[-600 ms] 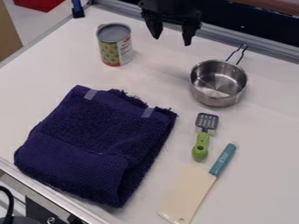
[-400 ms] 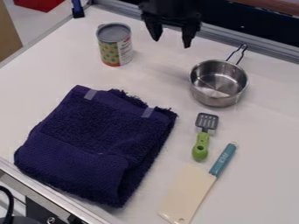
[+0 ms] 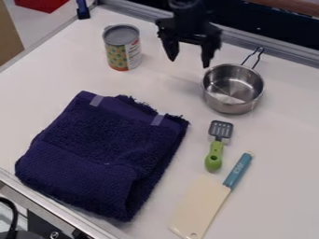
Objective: Rebote pick the silver pan to left side the table
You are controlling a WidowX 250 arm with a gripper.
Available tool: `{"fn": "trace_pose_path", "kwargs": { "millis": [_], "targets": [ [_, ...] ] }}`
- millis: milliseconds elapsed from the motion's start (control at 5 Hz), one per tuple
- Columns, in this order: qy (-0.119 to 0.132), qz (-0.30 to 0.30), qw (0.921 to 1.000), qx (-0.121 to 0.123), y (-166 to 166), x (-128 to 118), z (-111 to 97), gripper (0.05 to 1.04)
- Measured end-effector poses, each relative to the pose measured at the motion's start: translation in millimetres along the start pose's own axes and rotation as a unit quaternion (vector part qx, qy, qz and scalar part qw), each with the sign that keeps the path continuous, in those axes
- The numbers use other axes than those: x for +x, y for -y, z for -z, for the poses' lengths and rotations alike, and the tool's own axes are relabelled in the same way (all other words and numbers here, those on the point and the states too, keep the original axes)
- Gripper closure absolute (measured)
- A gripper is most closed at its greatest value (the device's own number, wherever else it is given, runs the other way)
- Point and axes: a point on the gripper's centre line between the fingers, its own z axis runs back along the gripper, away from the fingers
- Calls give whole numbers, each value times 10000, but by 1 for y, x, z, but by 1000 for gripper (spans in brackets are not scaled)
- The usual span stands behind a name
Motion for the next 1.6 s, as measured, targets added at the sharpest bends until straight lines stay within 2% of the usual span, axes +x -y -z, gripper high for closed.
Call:
{"fn": "trace_pose_path", "kwargs": {
  "millis": [200,400,600,800,1200,1400,1600],
  "targets": [
    [-168,103,9995,-238,13,-5,8,84],
    [-458,108,9987,-212,22,-15,26,84],
    [-656,22,9977,-148,25,-14,37,84],
    [-622,-153,9979,17,24,-11,44,110],
    [-775,-318,9964,-126,25,-2,47,669],
    [-669,-223,9972,-261,22,-2,50,896],
    [-615,-206,9970,-433,21,-2,49,1011]
  ]
}}
